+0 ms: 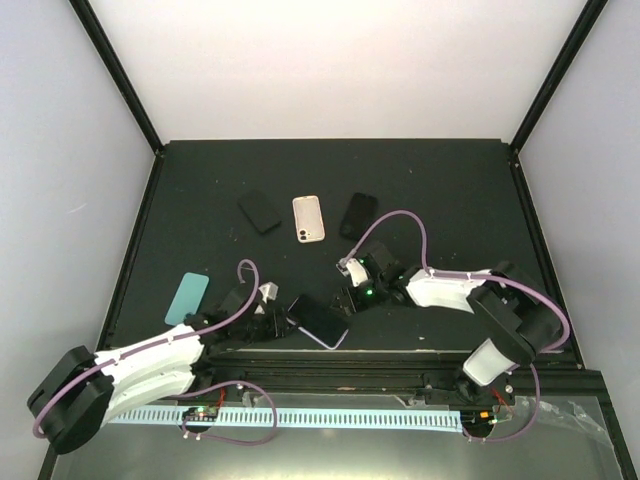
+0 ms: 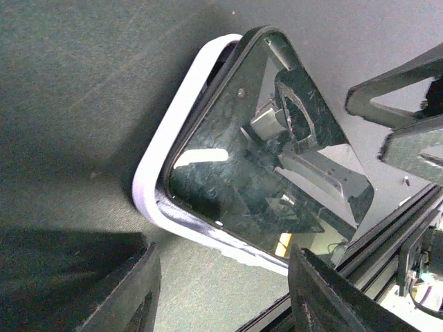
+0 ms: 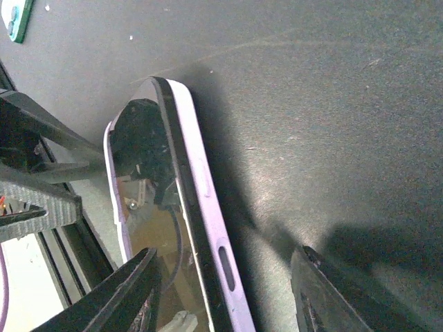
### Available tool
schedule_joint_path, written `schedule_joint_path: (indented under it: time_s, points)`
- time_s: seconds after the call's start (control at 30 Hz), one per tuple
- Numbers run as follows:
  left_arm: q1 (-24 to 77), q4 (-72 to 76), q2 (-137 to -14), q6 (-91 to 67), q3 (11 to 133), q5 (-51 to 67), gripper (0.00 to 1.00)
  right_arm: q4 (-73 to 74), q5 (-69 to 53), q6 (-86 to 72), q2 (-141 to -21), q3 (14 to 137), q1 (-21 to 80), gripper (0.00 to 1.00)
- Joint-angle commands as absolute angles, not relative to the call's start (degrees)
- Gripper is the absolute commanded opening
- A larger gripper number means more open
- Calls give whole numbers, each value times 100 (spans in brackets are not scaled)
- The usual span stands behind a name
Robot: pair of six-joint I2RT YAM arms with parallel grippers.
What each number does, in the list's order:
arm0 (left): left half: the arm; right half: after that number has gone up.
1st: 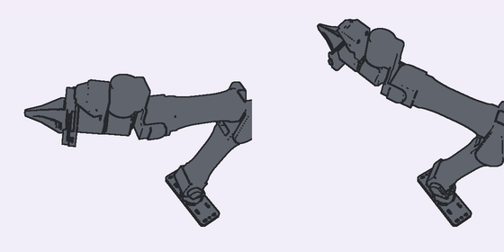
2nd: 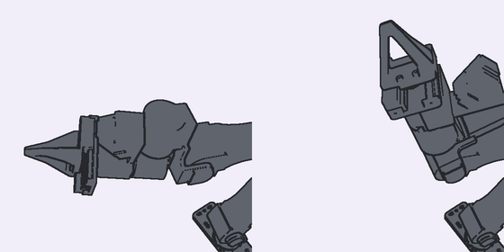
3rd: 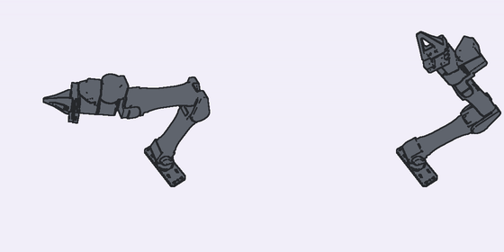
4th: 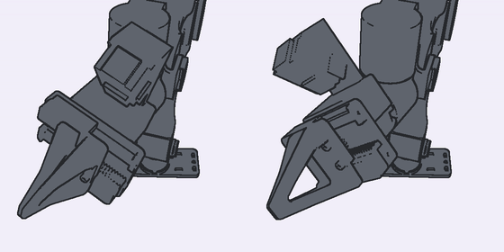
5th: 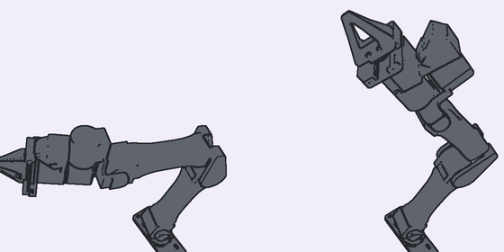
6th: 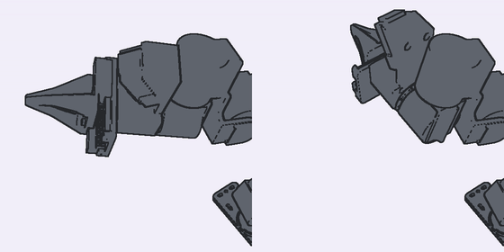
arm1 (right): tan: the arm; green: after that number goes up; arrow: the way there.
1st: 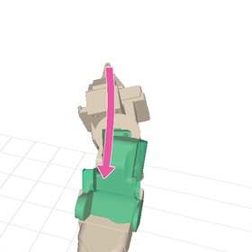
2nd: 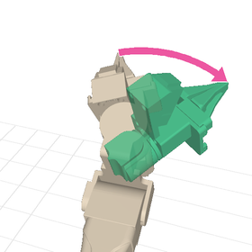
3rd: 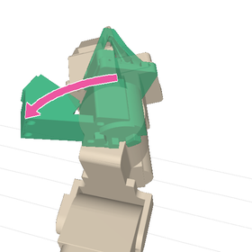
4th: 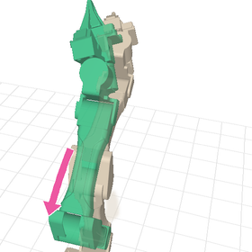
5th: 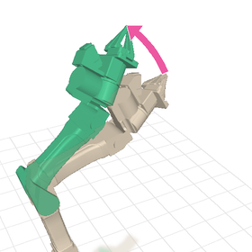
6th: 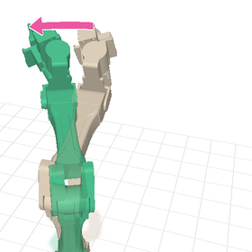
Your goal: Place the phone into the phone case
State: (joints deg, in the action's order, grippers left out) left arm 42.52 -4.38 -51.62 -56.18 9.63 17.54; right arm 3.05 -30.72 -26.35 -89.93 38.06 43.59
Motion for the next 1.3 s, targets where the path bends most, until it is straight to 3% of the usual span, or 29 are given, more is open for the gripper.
schedule_joint_path:
  time_s: [0.0, 0.33, 0.63, 0.83, 1.03, 1.27]
  points:
    - [4280, -311, -5500, -5618, 919, 1648, 50, 168, -3155, -2721, -9342, 3999, 4359, 53]
    - [4224, 194, -6220, -5354, 1399, 1504, 37, -334, -3623, -3149, -9484, 3683, 4359, 51]
    - [4009, 310, -7592, -4753, 2373, 1931, 29, -2300, -3207, -4923, -9299, 2631, 4354, 49]
    - [3679, 95, -7463, -4502, 2351, 2054, 32, -2494, -2801, -5307, -8924, 2344, 4359, 48]
    - [3619, -147, -6931, -4413, 2067, 2180, 45, -2160, -2645, -5268, -8903, 2431, 4354, 54]
    - [3622, 534, -7067, -4788, 1555, 2627, 46, -1837, -2795, -4971, -9170, 2703, 4369, 58]
